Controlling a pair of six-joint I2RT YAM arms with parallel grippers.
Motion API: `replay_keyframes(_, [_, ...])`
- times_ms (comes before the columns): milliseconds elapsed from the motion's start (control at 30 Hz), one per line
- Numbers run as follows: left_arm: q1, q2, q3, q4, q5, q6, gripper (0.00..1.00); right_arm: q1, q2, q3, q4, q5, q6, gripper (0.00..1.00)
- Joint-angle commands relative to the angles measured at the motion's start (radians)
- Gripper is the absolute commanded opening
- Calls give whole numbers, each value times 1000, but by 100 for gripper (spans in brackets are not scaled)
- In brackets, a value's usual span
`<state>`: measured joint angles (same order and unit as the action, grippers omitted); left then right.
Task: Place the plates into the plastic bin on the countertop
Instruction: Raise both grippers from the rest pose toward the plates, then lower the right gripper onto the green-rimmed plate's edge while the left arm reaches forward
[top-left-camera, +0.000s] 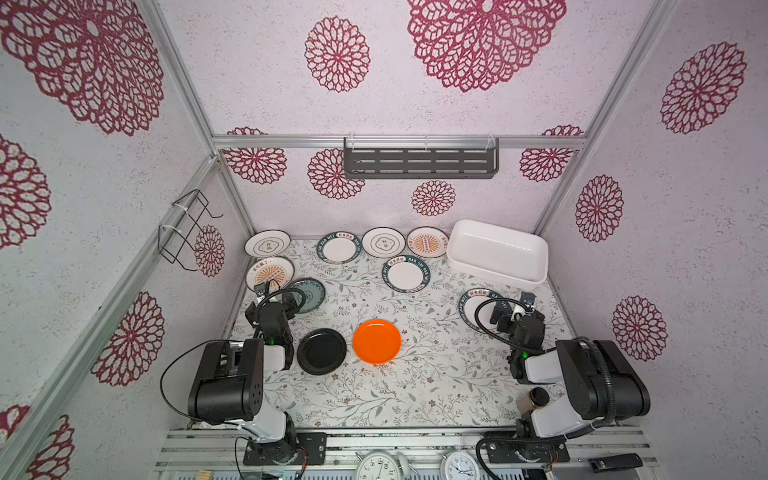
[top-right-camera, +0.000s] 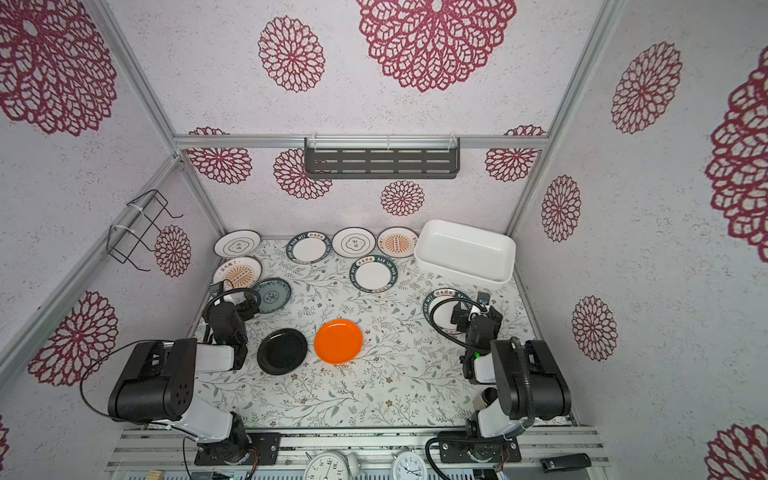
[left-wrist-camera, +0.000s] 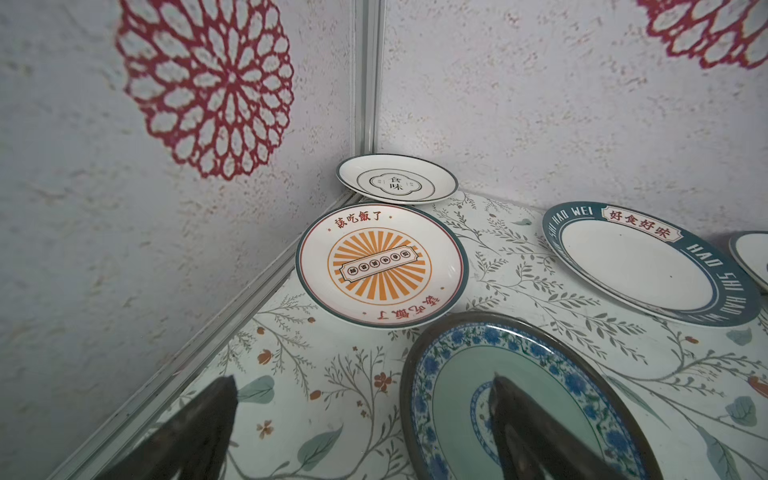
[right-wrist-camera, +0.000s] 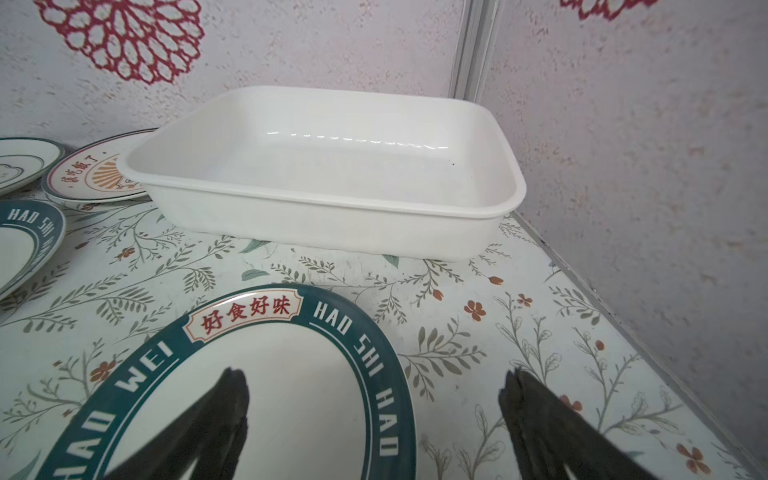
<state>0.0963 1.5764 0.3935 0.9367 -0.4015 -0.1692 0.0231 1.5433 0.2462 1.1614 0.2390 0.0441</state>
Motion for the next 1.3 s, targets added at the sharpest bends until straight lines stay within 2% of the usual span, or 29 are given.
replay_keyframes(0, [-3, -11, 4, 13, 1, 7, 97, 4, -8, 6, 44, 9, -10, 99])
replay_keyframes(600, [-4, -10, 9, 7, -1, 8, 97, 5, -9, 3, 50, 11, -10, 99])
replay_keyframes(667, [-2, -19, -3, 26, 6, 7, 97, 5, -21, 0, 42, 37, 7, 99])
replay_keyframes(733, [-2, -70, 15, -41, 34, 15, 97, 5, -75, 23, -50, 41, 8, 99])
replay_keyframes(867, [-2, -234, 144, -385, 116, 30, 97, 6, -235, 155, -396, -30, 4, 99])
replay_keyframes(933, [-3, -297, 234, -541, 167, -9, 97, 6, -303, 252, -595, -19, 104, 99])
replay_keyframes(1067, [-35, -363, 461, -803, 257, -158, 97, 23, -376, 439, -897, -94, 311, 99])
replay_keyframes(1167, [-89, -357, 618, -961, 337, -264, 97, 69, -379, 545, -1029, -152, 461, 99])
replay_keyframes(1267, [-164, -346, 728, -1053, 401, -397, 97, 173, -370, 629, -1121, -155, 615, 99])
